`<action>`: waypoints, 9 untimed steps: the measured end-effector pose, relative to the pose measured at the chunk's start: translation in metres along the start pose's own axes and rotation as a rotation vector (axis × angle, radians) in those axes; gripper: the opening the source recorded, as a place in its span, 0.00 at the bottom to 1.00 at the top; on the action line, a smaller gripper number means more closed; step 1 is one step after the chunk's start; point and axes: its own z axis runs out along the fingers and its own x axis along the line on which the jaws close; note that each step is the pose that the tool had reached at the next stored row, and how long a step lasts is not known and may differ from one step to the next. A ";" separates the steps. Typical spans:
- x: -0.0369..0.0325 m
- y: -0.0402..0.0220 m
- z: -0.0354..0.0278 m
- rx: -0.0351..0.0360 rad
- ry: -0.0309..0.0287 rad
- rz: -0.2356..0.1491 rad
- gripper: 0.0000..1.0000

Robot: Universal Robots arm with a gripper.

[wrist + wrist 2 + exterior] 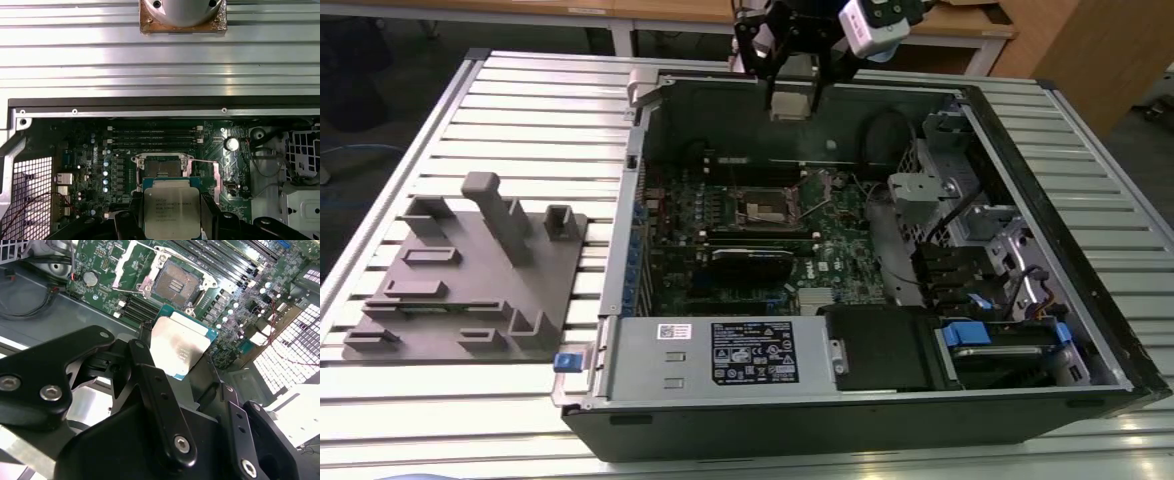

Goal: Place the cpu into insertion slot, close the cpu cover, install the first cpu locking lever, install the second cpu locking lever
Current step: 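Place the cpu into insertion slot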

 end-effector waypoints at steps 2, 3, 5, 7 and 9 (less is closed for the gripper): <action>0.0000 -0.0001 0.0007 0.0000 0.0000 0.000 0.54; 0.0000 -0.0001 0.0009 0.0001 0.0000 0.000 0.54; 0.0000 -0.0001 0.0014 0.0001 0.0000 0.000 0.54; 0.0000 -0.0002 0.0018 0.0001 0.0000 0.000 0.54; 0.0000 -0.0002 0.0023 0.0000 -0.0001 0.000 0.54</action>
